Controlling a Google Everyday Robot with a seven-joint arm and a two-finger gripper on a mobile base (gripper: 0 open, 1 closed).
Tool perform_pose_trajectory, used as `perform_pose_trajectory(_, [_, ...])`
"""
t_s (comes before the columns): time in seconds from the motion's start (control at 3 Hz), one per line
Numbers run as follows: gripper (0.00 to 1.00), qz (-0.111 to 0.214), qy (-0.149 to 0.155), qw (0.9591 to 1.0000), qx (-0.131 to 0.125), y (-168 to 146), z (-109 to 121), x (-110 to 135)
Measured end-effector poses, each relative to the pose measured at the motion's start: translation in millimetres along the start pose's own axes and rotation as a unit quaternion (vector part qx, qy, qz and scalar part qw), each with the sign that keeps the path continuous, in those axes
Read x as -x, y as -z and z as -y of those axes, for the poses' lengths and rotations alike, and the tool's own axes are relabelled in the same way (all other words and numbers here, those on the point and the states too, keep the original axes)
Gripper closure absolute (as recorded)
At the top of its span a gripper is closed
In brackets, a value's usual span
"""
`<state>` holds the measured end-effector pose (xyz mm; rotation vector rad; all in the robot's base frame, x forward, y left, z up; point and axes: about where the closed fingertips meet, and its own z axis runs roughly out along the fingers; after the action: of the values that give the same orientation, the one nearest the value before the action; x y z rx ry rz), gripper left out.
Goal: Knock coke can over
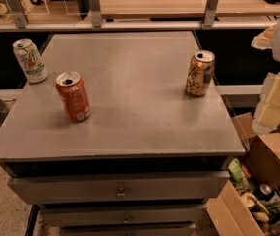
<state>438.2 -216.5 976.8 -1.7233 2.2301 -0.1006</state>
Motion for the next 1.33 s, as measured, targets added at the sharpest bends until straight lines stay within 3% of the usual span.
perform_pose_trajectory(0.33, [0.0,0.0,0.0,1.0,0.0,0.0,0.0,0.0])
perform_pose_trajectory(0.67, [0.0,0.021,0.002,0.9998,-0.008,-10.9,3.8,17.4])
perform_pose_trajectory(1.0, [0.0,0.046,0.021,0.9987,-0.01,-43.4,18.9,56.0])
perform_pose_trajectory(1.33, [0.0,0.078,0.046,0.9959,0.004,-84.3,25.2,105.5])
